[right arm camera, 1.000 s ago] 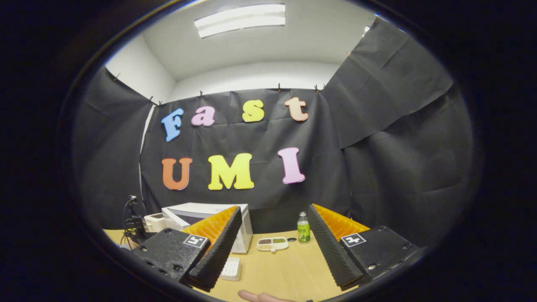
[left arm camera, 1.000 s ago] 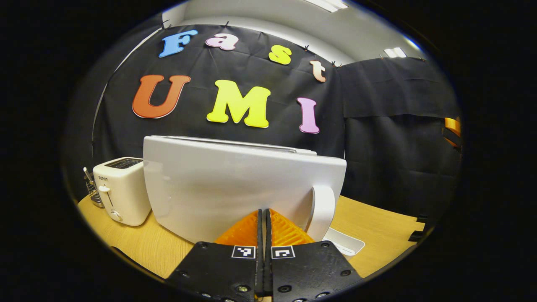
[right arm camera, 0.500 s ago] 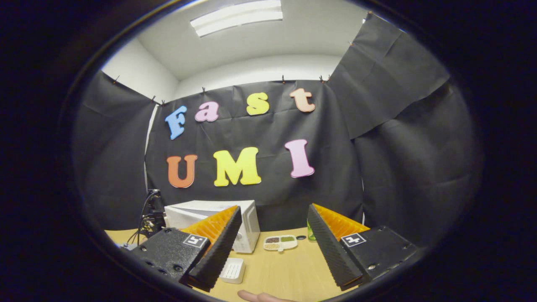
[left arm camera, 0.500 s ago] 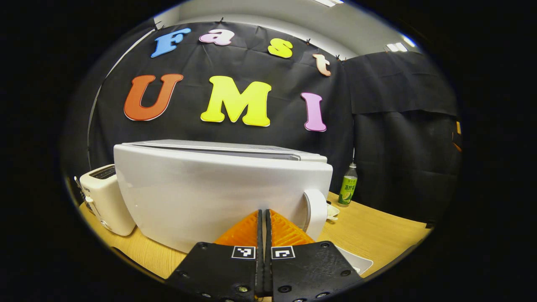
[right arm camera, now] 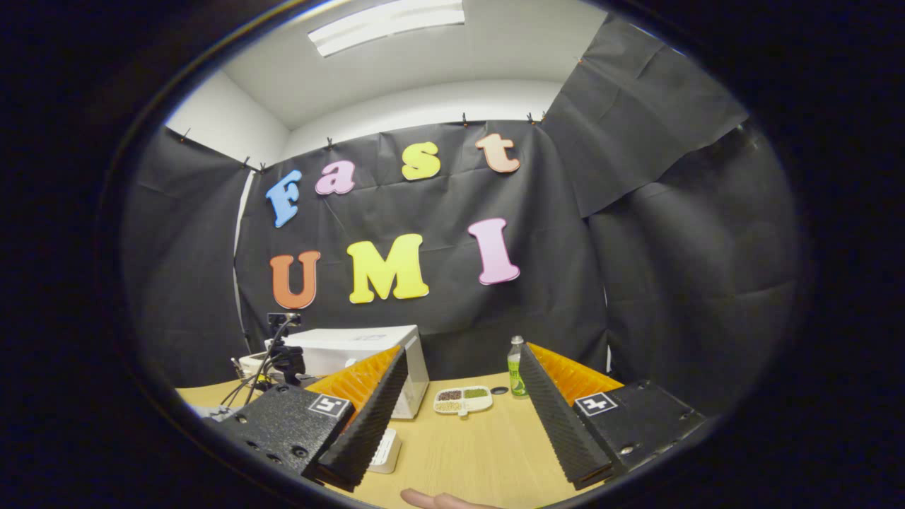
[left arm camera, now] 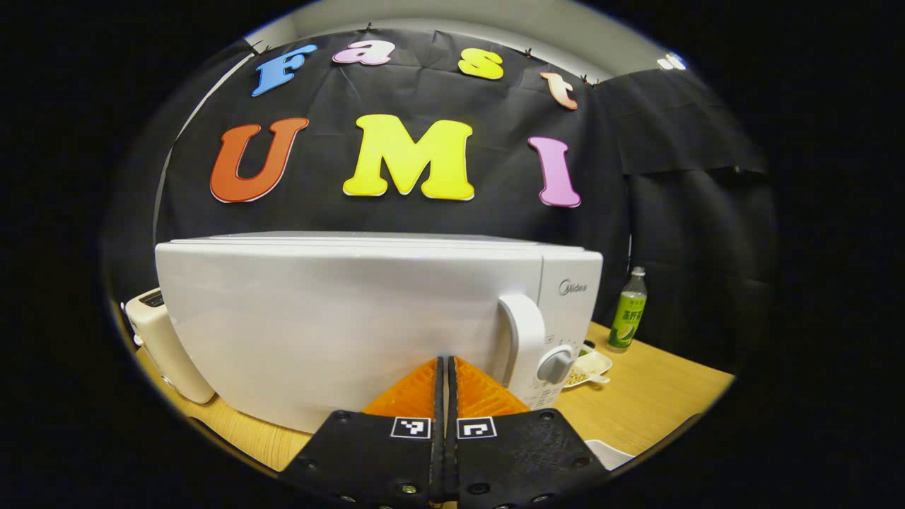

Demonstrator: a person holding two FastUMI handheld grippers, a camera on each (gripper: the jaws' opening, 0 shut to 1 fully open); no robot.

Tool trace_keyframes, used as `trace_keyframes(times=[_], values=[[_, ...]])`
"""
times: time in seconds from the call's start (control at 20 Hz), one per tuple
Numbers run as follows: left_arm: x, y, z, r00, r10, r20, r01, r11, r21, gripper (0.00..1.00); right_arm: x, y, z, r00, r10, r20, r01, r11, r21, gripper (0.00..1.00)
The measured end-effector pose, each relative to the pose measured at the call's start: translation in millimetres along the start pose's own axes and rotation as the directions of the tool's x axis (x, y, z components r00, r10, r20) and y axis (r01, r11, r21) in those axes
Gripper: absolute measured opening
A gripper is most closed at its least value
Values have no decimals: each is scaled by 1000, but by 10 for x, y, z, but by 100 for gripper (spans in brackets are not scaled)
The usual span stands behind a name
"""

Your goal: Open the microwave oven with the left hand, put the food in, and close the microwave oven.

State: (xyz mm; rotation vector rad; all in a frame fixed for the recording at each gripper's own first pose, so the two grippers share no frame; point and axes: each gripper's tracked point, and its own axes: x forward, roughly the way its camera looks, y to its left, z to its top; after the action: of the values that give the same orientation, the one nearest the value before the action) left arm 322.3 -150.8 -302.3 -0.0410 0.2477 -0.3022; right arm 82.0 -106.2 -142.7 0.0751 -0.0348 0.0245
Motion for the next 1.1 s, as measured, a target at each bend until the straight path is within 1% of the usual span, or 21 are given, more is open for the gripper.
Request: trace_keyframes(times=[0.05,0.1,0.2,0.25,0.3,0.35,0.4,0.45,0.5,0.55,0.6,0.65,0.7,0.75,0.8,0.85,0.9,0.95,1.0,1.05,1.1], values=[[12,-7,3,1000,2,-1,-2,1000,4,0,-34,12,22,1000,4,3,-4,1000,3,91],[-9,-4,-24,1000,7,-10,-7,1000,1,0,-59,-1,7,1000,3,0,-3,1000,4,100],[-1,-24,-33,1000,13,-22,-13,1000,-11,0,-114,-15,0,1000,-9,-17,9,1000,0,100],[-44,-43,-113,998,13,-64,-14,1000,-22,9,-144,-35,-27,999,-20,-34,20,1000,-6,100],[-112,-48,-189,995,22,-99,-23,1000,-17,0,-182,-104,-36,997,-60,-46,59,998,-22,91],[-184,-43,-214,994,31,-107,-31,1000,6,0,-218,-180,-42,994,-97,-55,94,995,-43,90],[-262,-60,-217,994,33,-106,-31,999,21,0,-281,-189,-54,991,-112,-69,108,993,-55,90],[-378,-106,-205,994,21,-106,-19,1000,18,0,-345,-157,-76,990,-114,-87,110,992,-55,100],[-474,-182,-198,995,-2,-102,2,1000,-2,14,-396,-154,-82,988,-121,-101,116,992,-53,91],[-592,-239,-181,995,-15,-103,13,1000,-22,24,-447,-149,-72,986,-126,-108,121,991,-53,100],[-732,-250,-144,995,-6,-99,3,1000,-30,21,-504,-140,-50,986,-128,-109,123,991,-58,91],[-879,-254,-72,996,10,-88,-13,1000,-28,47,-566,-113,-7,986,-132,-104,125,990,-65,91],[-1010,-260,11,997,21,-73,-23,999,-24,52,-619,-91,49,986,-141,-94,134,988,-74,100],[-1150,-261,118,998,35,-54,-36,999,-20,40,-678,-87,95,985,-151,-80,145,986,-81,100],[-1286,-269,224,999,43,-30,-44,999,-20,53,-737,-66,154,985,-160,-67,155,984,-85,91],[-1435,-278,355,999,50,-10,-50,998,-23,56,-786,-35,213,985,-164,-55,159,983,-89,100],[-1565,-267,474,998,64,8,-64,998,-27,57,-832,7,270,985,-164,-44,160,983,-88,91],[-1709,-248,594,996,84,20,-83,996,-32,65,-872,44,340,986,-164,-33,161,983,-83,92],[-1850,-225,703,995,98,32,-97,995,-35,84,-929,77,417,987,-162,-21,160,984,-77,91],[-1986,-217,828,993,112,43,-110,993,-45,93,-966,114,495,987,-159,-10,158,985,-73,91],[-2145,-220,955,991,116,62,-113,992,-51,94,-1012,127,563,988,-157,4,157,985,-71,91]])
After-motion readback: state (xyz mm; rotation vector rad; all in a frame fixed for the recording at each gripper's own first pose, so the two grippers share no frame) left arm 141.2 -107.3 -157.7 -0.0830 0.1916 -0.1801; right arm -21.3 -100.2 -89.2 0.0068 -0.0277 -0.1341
